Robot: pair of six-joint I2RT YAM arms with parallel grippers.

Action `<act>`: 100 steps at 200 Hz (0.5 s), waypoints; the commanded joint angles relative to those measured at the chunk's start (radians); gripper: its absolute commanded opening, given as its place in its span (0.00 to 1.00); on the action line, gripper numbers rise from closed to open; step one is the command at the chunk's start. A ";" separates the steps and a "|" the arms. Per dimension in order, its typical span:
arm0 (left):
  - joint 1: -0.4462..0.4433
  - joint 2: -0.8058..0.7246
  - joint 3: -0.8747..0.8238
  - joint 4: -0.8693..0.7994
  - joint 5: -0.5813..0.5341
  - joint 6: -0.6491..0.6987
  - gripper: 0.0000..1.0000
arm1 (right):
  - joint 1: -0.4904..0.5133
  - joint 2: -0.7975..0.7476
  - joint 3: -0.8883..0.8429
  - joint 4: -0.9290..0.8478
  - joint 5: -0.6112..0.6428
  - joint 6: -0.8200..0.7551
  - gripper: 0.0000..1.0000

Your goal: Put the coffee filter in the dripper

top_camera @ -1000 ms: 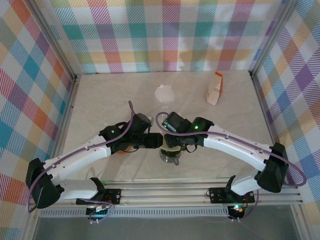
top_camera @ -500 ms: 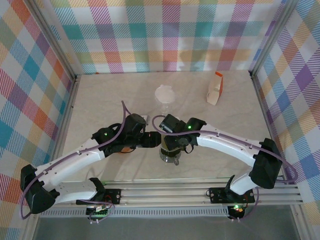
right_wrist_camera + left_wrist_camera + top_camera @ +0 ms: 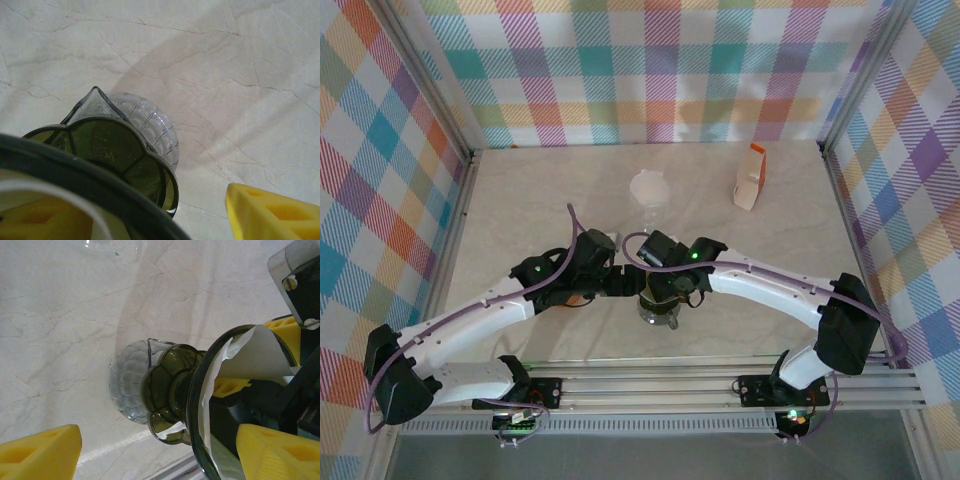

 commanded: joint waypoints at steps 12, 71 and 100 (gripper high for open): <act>0.009 0.013 -0.013 0.018 -0.001 -0.009 0.79 | -0.003 0.013 -0.020 -0.004 -0.003 0.015 0.69; 0.010 0.013 -0.023 0.015 0.000 -0.009 0.71 | -0.003 0.012 -0.023 0.005 -0.003 0.021 0.69; 0.010 0.014 -0.033 0.014 -0.002 -0.007 0.70 | -0.003 0.012 -0.031 0.016 -0.004 0.027 0.69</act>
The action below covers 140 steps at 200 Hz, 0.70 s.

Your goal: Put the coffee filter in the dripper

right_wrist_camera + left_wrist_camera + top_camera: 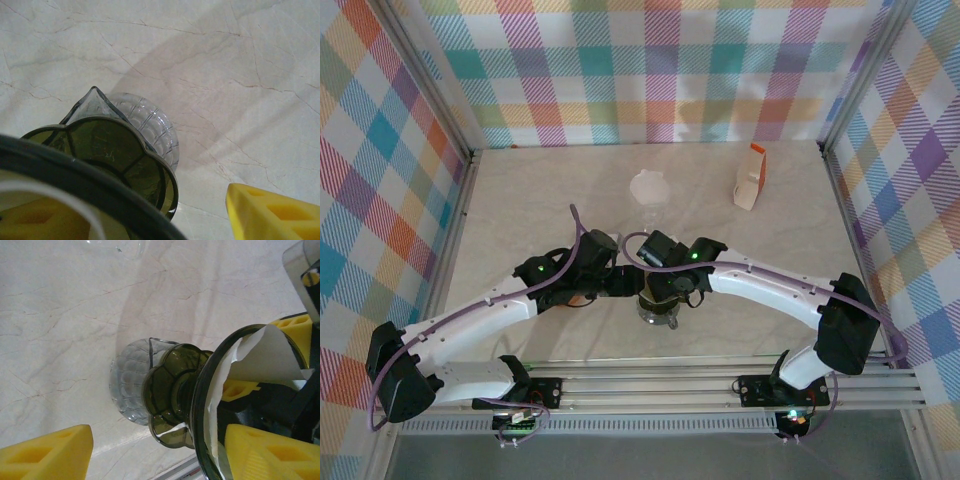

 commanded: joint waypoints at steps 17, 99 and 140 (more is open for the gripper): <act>0.010 0.001 -0.024 0.006 -0.001 -0.004 0.70 | -0.002 0.012 -0.030 0.009 -0.002 0.020 0.69; 0.010 0.006 -0.023 -0.006 -0.005 -0.004 0.61 | -0.002 -0.020 -0.030 0.019 0.005 0.024 0.70; 0.010 0.011 -0.019 -0.012 0.002 -0.001 0.59 | -0.003 -0.060 -0.024 0.035 0.011 0.020 0.71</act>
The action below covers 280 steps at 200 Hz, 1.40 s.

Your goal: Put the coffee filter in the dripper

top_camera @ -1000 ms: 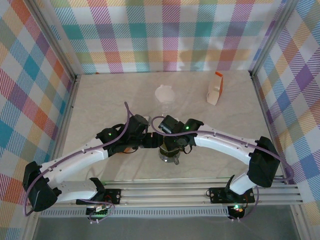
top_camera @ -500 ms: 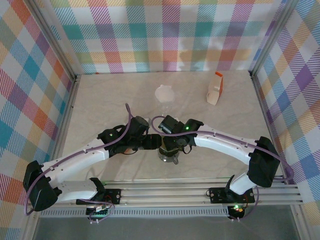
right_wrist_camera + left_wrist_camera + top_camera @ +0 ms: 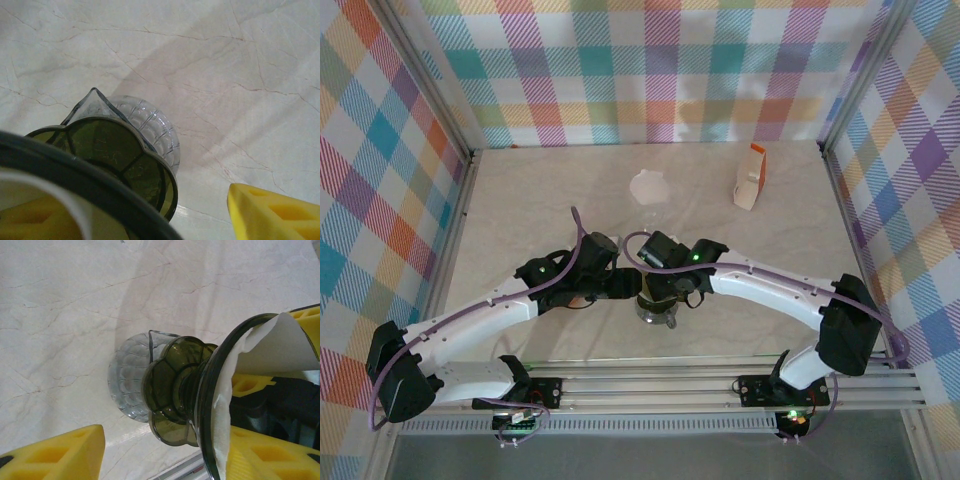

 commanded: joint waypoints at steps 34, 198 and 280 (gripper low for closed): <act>0.010 0.018 0.002 -0.019 -0.001 0.002 0.58 | -0.003 -0.101 0.013 -0.010 0.025 -0.006 0.72; 0.010 -0.004 0.040 -0.043 -0.011 -0.001 0.66 | -0.032 -0.238 0.013 -0.016 0.044 -0.029 0.75; 0.010 -0.047 0.079 -0.082 -0.024 -0.001 0.71 | -0.032 -0.426 -0.029 0.015 0.076 0.004 0.76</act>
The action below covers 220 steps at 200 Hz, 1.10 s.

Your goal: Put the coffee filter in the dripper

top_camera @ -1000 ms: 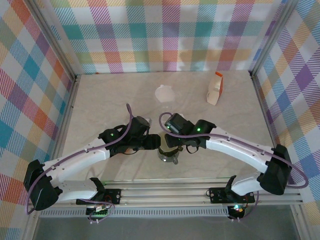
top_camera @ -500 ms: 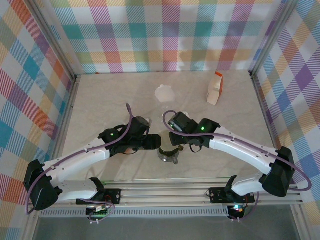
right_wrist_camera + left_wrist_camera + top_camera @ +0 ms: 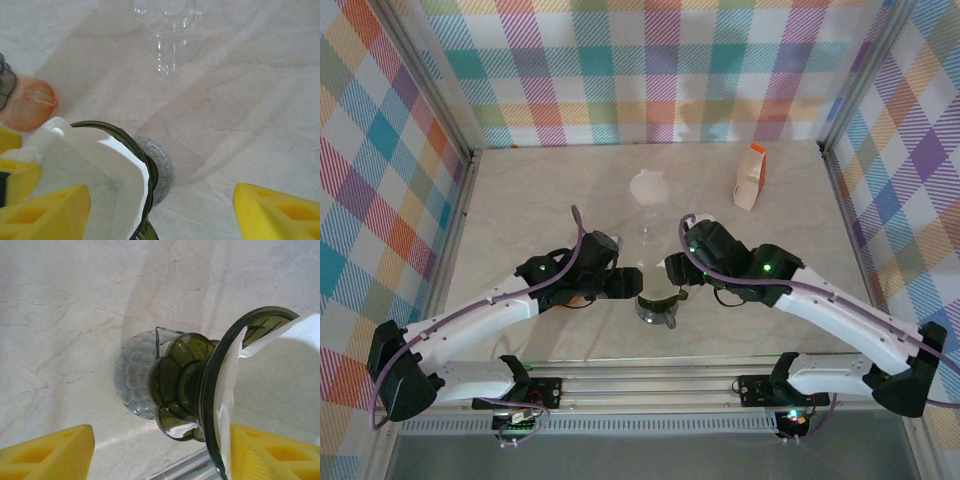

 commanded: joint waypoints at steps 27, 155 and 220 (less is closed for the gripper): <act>0.011 -0.123 0.098 -0.064 -0.024 -0.007 0.76 | -0.005 -0.120 -0.066 0.046 0.043 0.022 0.77; 0.687 -0.416 0.094 -0.311 -0.041 0.060 0.63 | -0.005 -0.202 -0.216 0.135 -0.025 0.042 0.77; 1.151 -0.318 -0.132 -0.123 0.198 -0.060 0.21 | -0.005 -0.319 -0.287 0.137 -0.024 0.029 0.77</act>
